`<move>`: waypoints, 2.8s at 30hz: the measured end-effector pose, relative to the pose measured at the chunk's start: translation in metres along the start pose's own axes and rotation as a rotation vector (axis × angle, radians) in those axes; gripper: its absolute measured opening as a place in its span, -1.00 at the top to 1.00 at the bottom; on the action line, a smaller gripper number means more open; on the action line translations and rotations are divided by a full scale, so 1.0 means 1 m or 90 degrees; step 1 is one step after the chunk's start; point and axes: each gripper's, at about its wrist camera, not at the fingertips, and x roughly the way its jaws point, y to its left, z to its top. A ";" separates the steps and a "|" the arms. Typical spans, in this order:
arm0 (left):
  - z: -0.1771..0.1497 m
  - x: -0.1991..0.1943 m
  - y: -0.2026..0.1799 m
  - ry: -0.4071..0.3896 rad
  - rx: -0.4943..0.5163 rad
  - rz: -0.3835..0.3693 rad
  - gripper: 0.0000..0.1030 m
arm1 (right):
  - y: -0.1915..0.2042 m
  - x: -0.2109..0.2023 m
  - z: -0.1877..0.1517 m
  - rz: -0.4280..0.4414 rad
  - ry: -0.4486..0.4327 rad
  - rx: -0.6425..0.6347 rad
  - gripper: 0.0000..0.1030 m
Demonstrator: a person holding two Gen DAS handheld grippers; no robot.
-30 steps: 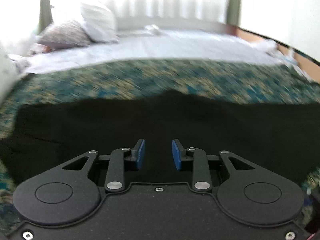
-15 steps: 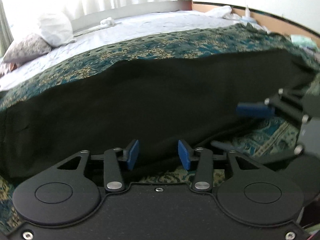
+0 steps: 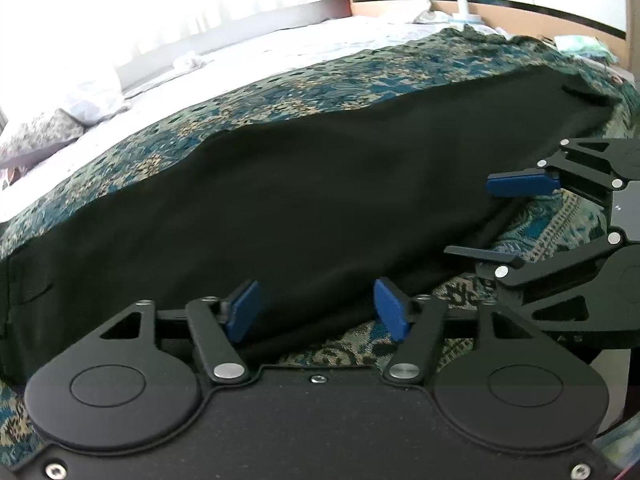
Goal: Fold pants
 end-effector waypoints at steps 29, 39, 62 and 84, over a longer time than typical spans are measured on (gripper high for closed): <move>0.001 -0.016 0.034 -0.053 -0.168 -0.148 0.72 | 0.012 0.014 -0.002 -0.024 -0.026 -0.023 0.86; 0.015 0.007 0.048 -0.057 -0.204 -0.037 0.44 | 0.012 0.005 -0.010 -0.038 -0.031 -0.002 0.90; 0.000 0.040 0.049 -0.032 -0.192 0.033 0.32 | -0.315 -0.016 -0.093 -0.473 0.071 0.268 0.43; -0.017 -0.002 0.156 -0.058 -0.337 0.303 0.01 | -0.356 -0.070 -0.072 -0.462 0.043 0.378 -1.00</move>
